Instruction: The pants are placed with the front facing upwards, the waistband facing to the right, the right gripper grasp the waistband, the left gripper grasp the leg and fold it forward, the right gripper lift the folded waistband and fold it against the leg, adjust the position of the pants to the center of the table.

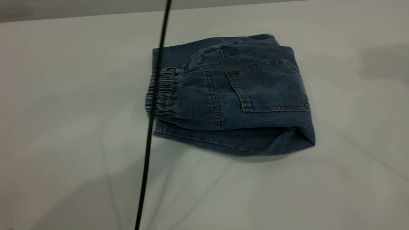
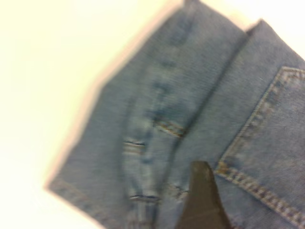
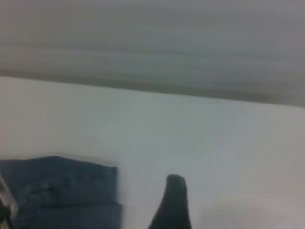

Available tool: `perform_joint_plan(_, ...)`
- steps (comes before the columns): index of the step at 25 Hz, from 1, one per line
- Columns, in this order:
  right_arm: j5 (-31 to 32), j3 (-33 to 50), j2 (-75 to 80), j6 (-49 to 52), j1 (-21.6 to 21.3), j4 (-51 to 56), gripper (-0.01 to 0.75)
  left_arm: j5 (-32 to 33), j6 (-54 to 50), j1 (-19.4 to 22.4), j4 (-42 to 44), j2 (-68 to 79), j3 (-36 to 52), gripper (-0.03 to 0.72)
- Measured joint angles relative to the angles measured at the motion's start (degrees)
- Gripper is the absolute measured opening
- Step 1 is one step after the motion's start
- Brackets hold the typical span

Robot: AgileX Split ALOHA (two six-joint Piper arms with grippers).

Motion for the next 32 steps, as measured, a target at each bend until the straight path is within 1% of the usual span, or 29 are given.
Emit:
perform_joint_plan(7, 2.33, 0.00, -7.33, -1.22, 0.07, 3.80, 0.573, 0.00, 0.39, 0.07, 8.15, -8.81, 0.05, 0.461)
perform_joint_plan(14, 2.48, 0.05, -13.78, -1.46, 0.07, 4.98, 0.573, 0.01, 0.39, 0.07, 8.41, -17.60, 1.50, 0.461)
perform_joint_plan(25, 2.43, 0.17, -22.38, -1.70, 0.07, 7.11, 0.573, 0.00, 0.46, 0.07, 9.91, -34.69, 13.38, 0.461)
perform_joint_plan(29, 2.37, 2.19, -26.51, -1.65, 0.07, 9.05, 0.573, -0.05, 0.17, 0.07, 9.85, -41.66, 18.18, 0.461)
perform_joint_plan(32, 2.37, 5.28, -30.24, -0.94, 0.07, 10.66, 0.573, -0.05, -0.77, 0.07, 9.74, -47.57, 21.73, 0.461)
